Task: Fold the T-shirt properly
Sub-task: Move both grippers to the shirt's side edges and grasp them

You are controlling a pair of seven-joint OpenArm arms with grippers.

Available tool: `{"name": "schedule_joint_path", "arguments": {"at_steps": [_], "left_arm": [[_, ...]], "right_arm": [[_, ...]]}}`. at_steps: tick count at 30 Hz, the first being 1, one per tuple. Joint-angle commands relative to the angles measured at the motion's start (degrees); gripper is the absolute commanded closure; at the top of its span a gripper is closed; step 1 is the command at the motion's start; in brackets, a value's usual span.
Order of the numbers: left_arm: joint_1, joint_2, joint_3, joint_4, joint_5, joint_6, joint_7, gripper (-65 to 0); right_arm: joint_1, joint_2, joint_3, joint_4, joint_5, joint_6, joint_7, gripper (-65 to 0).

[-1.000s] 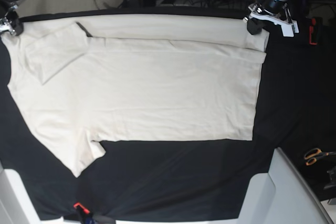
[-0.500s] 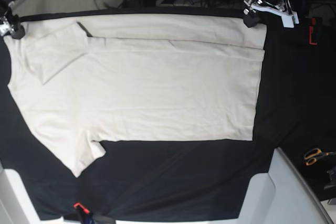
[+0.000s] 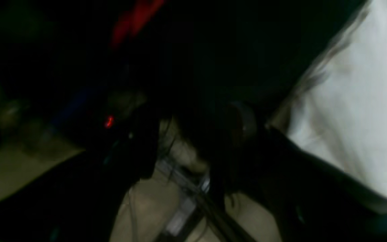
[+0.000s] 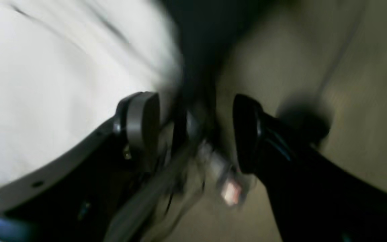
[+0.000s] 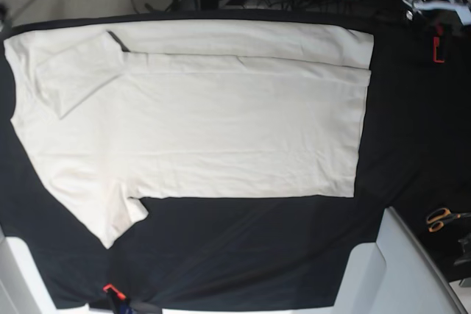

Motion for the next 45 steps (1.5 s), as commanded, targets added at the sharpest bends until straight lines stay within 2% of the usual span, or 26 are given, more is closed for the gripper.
{"name": "schedule_joint_path", "arguments": {"at_steps": [1,4,6,10,13,15,17,19,21,26,33,35,39,40,43,45], "left_arm": [[0.02,-1.73,-0.03,3.15,-0.98,-0.75,-0.32,-31.8],[-4.11,-4.72,1.99,6.84,-0.98,-0.75,2.84,-31.9],[-9.12,-7.44,4.98,6.75,-0.89,-0.75,5.04,-31.9],[-19.06,-12.54,14.3,2.79,2.45,-0.75,8.64,-31.9],[-26.62,-14.3,23.18,-1.78,10.63,-0.75,8.73,-31.8],[-30.84,-14.3,28.19,-4.68,17.4,-0.75,8.73,-31.6],[-33.65,-14.21,31.0,-7.32,21.79,-0.75,8.64,-31.6],[-34.97,-13.95,31.88,-8.81,23.02,-0.75,8.56,-31.6],[-35.32,-13.77,31.26,-9.25,22.85,-0.75,8.56,-31.6],[-35.32,-12.36,27.39,-9.51,22.85,-0.84,8.47,-31.6],[-34.62,-12.72,25.2,-9.6,23.37,-0.93,8.47,-31.6],[-34.62,-12.72,25.2,-9.6,23.46,-0.93,8.47,-31.6],[-34.53,-12.54,25.28,-9.6,23.46,-0.93,8.47,-31.6],[-34.53,-12.36,25.37,-9.6,23.46,-0.93,8.47,-31.6],[-34.53,-12.28,25.9,-9.6,23.46,-0.93,8.47,-31.6],[-34.53,-12.28,25.9,-9.6,23.46,-0.93,8.47,-31.6]], "right_arm": [[-0.31,2.45,-1.41,2.56,0.56,0.55,0.54,-33.0],[3.12,7.02,-8.27,2.82,0.56,0.55,2.39,-33.3],[7.25,10.8,-13.63,-1.48,0.56,0.55,5.82,-33.3],[16.3,16.6,-25.59,-13.97,0.47,0.55,16.54,-33.3],[24.04,20.38,-37.1,-26.8,0.38,0.55,26.57,-33.3],[29.49,21.79,-44.66,-36.65,-2.25,0.55,34.74,-33.3],[35.03,21.88,-49.85,-45.97,-6.56,0.29,42.74,-33.3],[39.07,21.7,-52.93,-54.14,-10.69,0.2,49.16,-33.5],[42.59,20.74,-54.25,-61.35,-13.68,0.2,53.29,-33.5],[43.82,18.1,-54.6,-64.08,-18.43,0.11,55.14,-33.5],[42.32,16.16,-54.69,-63.99,-19.22,0.11,55.14,-32.4],[42.24,16.16,-54.69,-63.99,-19.22,0.11,55.23,-25.8],[42.15,16.52,-54.69,-63.99,-19.22,0.11,55.23,-2.0],[42.15,16.52,-54.69,-63.99,-19.22,0.11,55.23,0.0],[41.53,16.6,-54.42,-62.49,-19.22,0.11,55.4,-0.6],[38.72,16.69,-54.33,-57.66,-19.22,0.11,55.31,-0.5]]}}
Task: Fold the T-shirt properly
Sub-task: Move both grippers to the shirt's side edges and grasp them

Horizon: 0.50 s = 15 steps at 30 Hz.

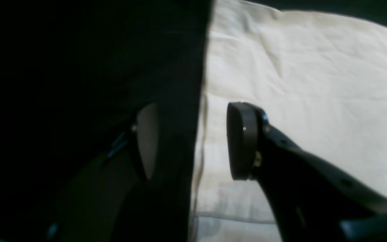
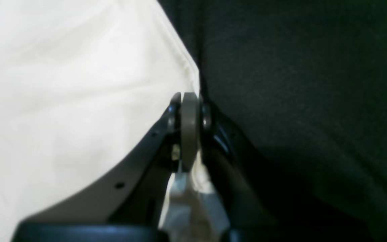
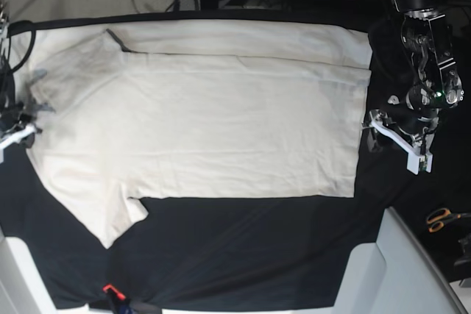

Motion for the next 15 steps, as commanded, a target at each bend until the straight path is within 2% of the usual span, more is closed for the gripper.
{"name": "schedule_joint_path", "arguments": {"at_steps": [1,10,15], "left_arm": [[-0.65,-0.98,-0.31,0.93,-0.41,0.16,-1.08,-31.6],[-0.65,-1.15,-0.31,0.93,-0.32,0.16,-1.08,-31.6],[-0.57,-0.98,-0.22,0.93,-0.32,0.16,-1.08,-31.6]], "right_arm": [[-0.98,1.2,0.22,3.27,0.26,0.38,-0.12,-0.5],[-10.04,1.11,0.48,19.8,0.52,0.38,-3.19,-0.5],[-13.46,0.58,7.96,26.48,0.52,0.38,-4.16,-0.5]]}}
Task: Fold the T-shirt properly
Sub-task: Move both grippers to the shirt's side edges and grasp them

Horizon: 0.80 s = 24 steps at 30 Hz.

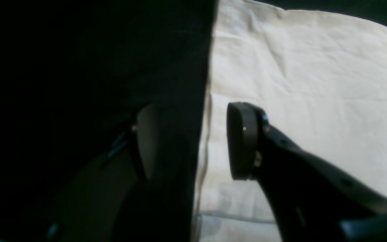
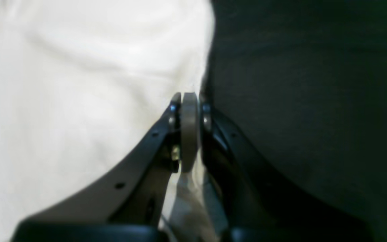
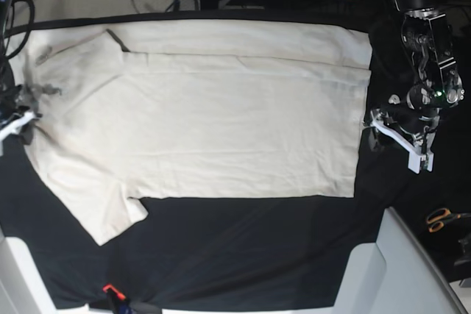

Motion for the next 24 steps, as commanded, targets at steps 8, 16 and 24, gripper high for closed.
{"name": "schedule_joint_path", "arguments": {"at_steps": [8,16,24], "left_arm": [[0.07,-0.87,-0.22,0.93,-0.47,-0.01,-1.13,-31.6],[0.25,-0.87,-0.22,0.93,-0.47,-0.01,-1.13,-31.6],[0.42,-0.87,-0.22,0.93,-0.47,-0.01,-1.13,-31.6]], "right_arm": [[-2.62,1.06,5.21,11.94,0.72,0.47,-13.88,-0.5],[-4.2,-2.11,5.21,14.41,0.72,0.55,-20.92,-1.2],[-3.94,-2.19,5.21,16.6,0.54,0.2,-26.1,-21.6]]}}
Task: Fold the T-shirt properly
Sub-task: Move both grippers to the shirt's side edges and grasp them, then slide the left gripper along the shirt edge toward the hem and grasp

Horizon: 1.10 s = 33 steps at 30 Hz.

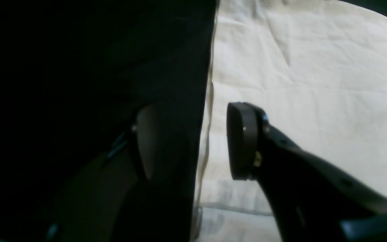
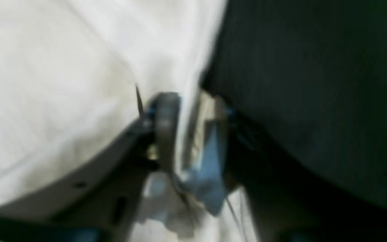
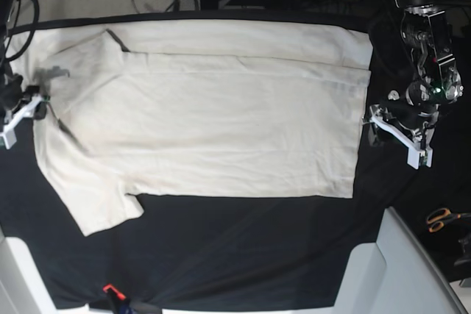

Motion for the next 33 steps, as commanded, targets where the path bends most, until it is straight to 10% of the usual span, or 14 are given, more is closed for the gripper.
{"name": "schedule_joint_path", "arguments": {"at_steps": [1,12,18,33], "left_arm": [[-0.52,-0.87,-0.22,0.91,-0.47,-0.03,-1.11,-31.6],[-0.43,-0.87,-0.39,0.91,-0.47,-0.03,-1.11,-31.6],[-0.08,-0.95,-0.75,0.91,-0.47,-0.03,-1.11,-31.6],[0.63,-1.31,-0.83,0.91,-0.47,-0.03,-1.11,-31.6]], "right_arm": [[0.95,1.54,0.44,3.1,1.02,0.36,1.83,-26.1],[18.62,3.74,-0.26,-13.42,-5.84,0.79,2.36,-36.5],[28.65,3.13,-0.17,-32.32,-17.62,0.88,14.84,-36.5],[30.05,1.45,-0.17,-41.47,-23.51,0.79,22.84,-36.5]]}}
